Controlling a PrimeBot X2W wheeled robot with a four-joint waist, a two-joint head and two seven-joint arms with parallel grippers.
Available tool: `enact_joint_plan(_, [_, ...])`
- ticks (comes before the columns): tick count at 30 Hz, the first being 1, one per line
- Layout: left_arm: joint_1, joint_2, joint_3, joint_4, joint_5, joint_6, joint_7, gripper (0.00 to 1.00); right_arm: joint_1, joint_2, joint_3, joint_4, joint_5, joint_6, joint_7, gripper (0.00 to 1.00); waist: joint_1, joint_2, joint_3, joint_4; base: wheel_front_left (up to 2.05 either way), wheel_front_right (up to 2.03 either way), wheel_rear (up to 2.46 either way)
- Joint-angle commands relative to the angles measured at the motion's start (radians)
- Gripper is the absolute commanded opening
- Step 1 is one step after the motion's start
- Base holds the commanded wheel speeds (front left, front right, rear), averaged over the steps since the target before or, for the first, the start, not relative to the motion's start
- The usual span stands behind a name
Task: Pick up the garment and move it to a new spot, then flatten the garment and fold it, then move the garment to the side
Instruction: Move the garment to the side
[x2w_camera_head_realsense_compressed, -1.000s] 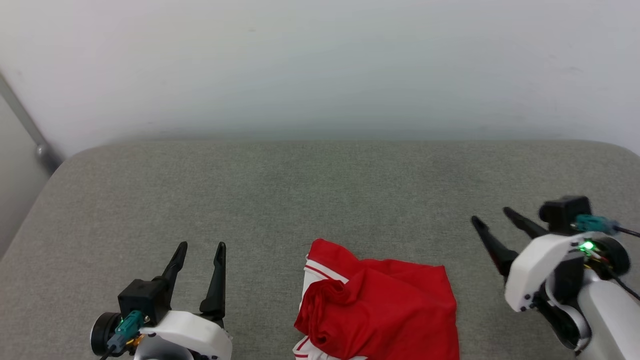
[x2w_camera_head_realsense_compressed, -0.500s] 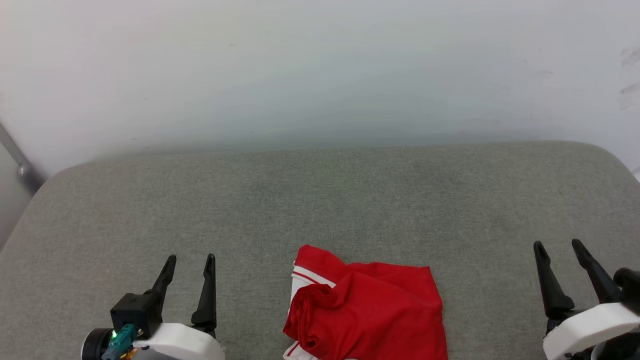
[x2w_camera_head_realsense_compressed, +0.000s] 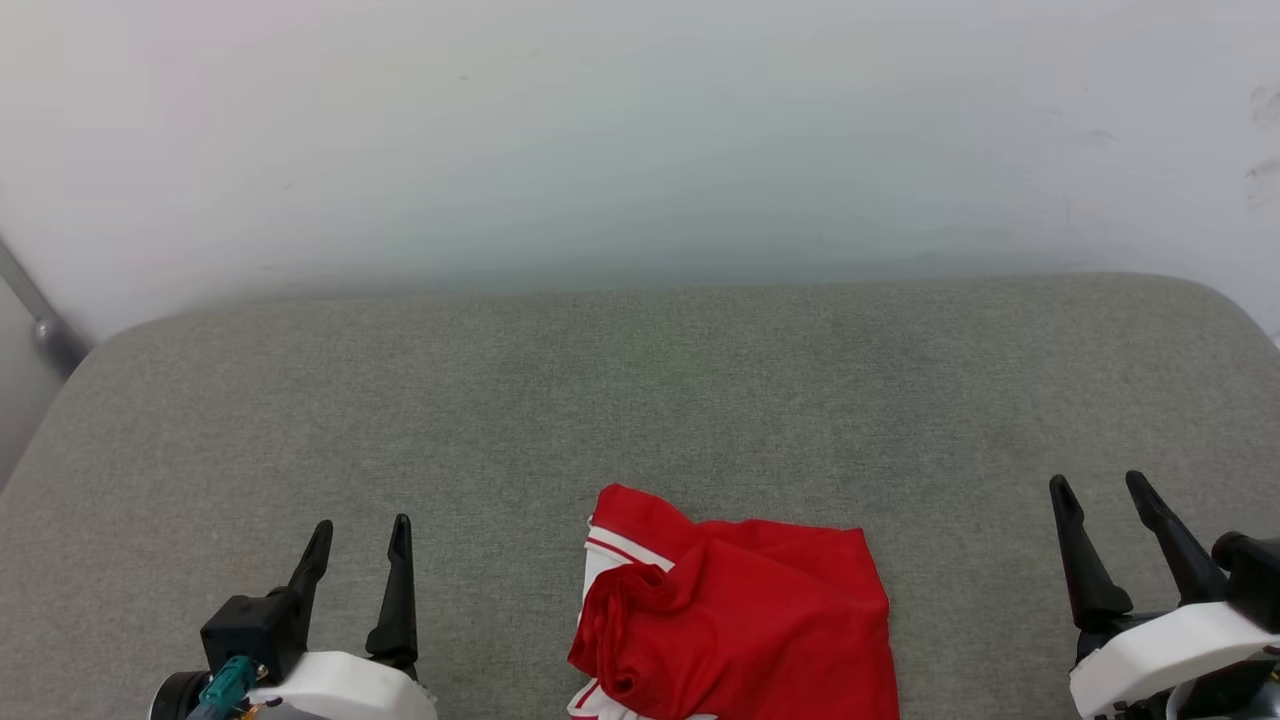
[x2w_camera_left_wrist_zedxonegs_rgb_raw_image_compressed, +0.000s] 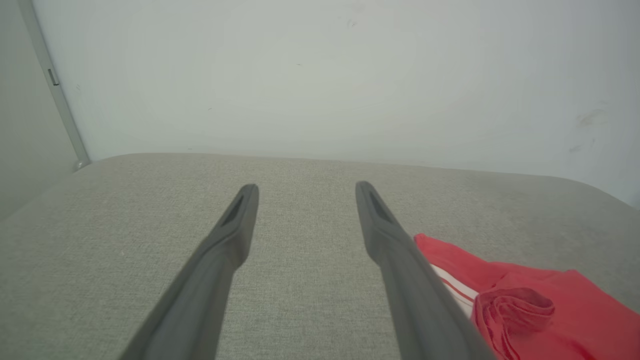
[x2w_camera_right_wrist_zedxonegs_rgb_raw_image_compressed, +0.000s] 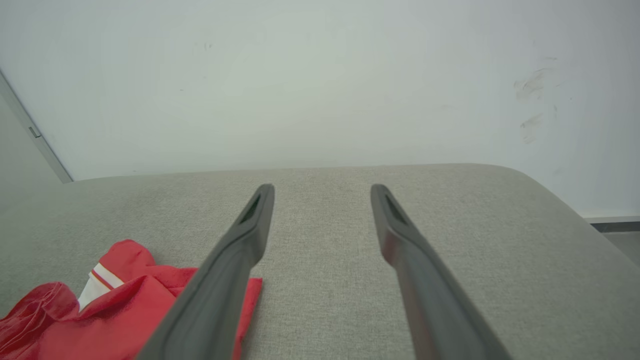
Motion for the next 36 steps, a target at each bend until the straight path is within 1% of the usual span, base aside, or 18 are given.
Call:
enact_joint_plan(1, [0.002, -0.002, 0.005, 0.002, -0.007, 0.004, -0.004, 1.00, -0.015, -0.004, -0.003, 0.003, 0.003, 0.000, 0.003, 1.00, 0.0000, 0.0000, 0.002, 0.000, 0.00, 0.00, 0.00])
enact_joint_plan(3, [-0.001, -0.005, 0.010, 0.003, -0.010, 0.005, -0.004, 1.00, -0.013, 0.000, -0.026, 0.015, 0.022, 0.000, 0.022, 1.00, 0.0000, 0.0000, 0.004, 0.001, 0.00, 0.00, 0.00])
enact_joint_plan(5, [-0.004, -0.007, 0.017, 0.001, -0.012, 0.006, -0.005, 1.00, -0.013, 0.006, -0.068, 0.047, 0.065, 0.000, 0.094, 1.00, 0.0000, 0.0000, 0.007, 0.004, 0.00, 0.00, 0.00])
enact_joint_plan(6, [-0.008, -0.009, 0.019, -0.002, -0.010, 0.006, -0.005, 1.00, -0.029, -0.008, -0.098, 0.053, 0.087, 0.000, 0.117, 1.00, 0.0000, 0.0000, 0.010, 0.007, 0.00, 0.00, 0.00])
enact_joint_plan(9, [-0.016, -0.016, 0.022, -0.009, -0.003, 0.004, -0.007, 1.00, -0.042, -0.038, -0.179, 0.124, 0.146, 0.000, 0.238, 1.00, 0.0000, 0.0000, 0.017, 0.024, 0.00, 0.00, 0.00])
enact_joint_plan(13, [-0.020, -0.022, 0.026, -0.018, 0.005, -0.001, -0.007, 1.00, -0.072, -0.084, -0.259, 0.221, 0.212, 0.000, 0.463, 1.00, 0.0000, 0.0000, 0.027, 0.050, 0.00, 0.00, 0.00])
enact_joint_plan(16, [-0.025, -0.025, 0.029, -0.015, 0.012, -0.005, -0.008, 1.00, -0.094, -0.081, -0.283, 0.286, 0.262, 0.000, 0.662, 1.00, 0.0000, 0.0000, 0.035, 0.072, 0.00, 0.00, 0.00])
enact_joint_plan(18, [-0.029, -0.028, 0.031, -0.016, 0.020, -0.009, -0.008, 1.00, -0.117, -0.047, -0.311, 0.322, 0.315, 0.000, 0.792, 1.00, 0.0000, 0.0000, 0.040, 0.088, 0.00, 0.00, 0.00])
enact_joint_plan(20, [-0.035, -0.032, 0.033, -0.020, 0.026, -0.010, -0.008, 1.00, -0.127, -0.018, -0.323, 0.341, 0.331, 0.000, 0.901, 1.00, 0.0000, 0.0000, 0.046, 0.105, 0.00, 0.00, 0.00])
enact_joint_plan(22, [-0.042, -0.036, 0.036, -0.021, 0.030, -0.017, -0.009, 1.00, -0.147, 0.038, -0.345, 0.354, 0.372, 0.000, 0.988, 1.00, 0.0000, 0.0000, 0.053, 0.120, 0.00, 0.00, 0.00])
enact_joint_plan(23, [-0.044, -0.038, 0.038, -0.022, 0.032, -0.020, -0.009, 1.00, -0.157, 0.052, -0.350, 0.360, 0.383, 0.000, 1.019, 1.00, 0.0000, 0.0000, 0.057, 0.127, 0.00, 0.00, 0.00])
enact_joint_plan(25, [-0.045, -0.042, 0.041, -0.025, 0.038, -0.022, -0.009, 1.00, -0.180, 0.089, -0.367, 0.379, 0.423, 0.000, 1.068, 1.00, 0.0000, 0.0000, 0.070, 0.137, 0.00, 0.00, 0.00])
enact_joint_plan(28, [-0.059, -0.047, 0.043, -0.028, 0.044, -0.031, -0.009, 1.00, -0.223, 0.120, -0.378, 0.419, 0.471, 0.000, 1.087, 1.00, 0.0000, 0.0000, 0.098, 0.153, 0.00, 0.00, 0.00])
enact_joint_plan(31, [-0.076, -0.052, 0.044, -0.027, 0.049, -0.042, -0.009, 1.00, -0.267, 0.132, -0.368, 0.466, 0.520, 0.000, 1.070, 1.00, 0.0000, 0.0000, 0.127, 0.169, 0.00, 0.00, 0.00])
enact_joint_plan(36, [-0.093, -0.060, 0.052, -0.013, 0.063, -0.056, -0.009, 1.00, -0.312, 0.138, -0.319, 0.546, 0.593, -0.001, 1.062, 1.00, 0.0000, 0.0000, 0.147, 0.179, 0.00, 0.00, 0.00])
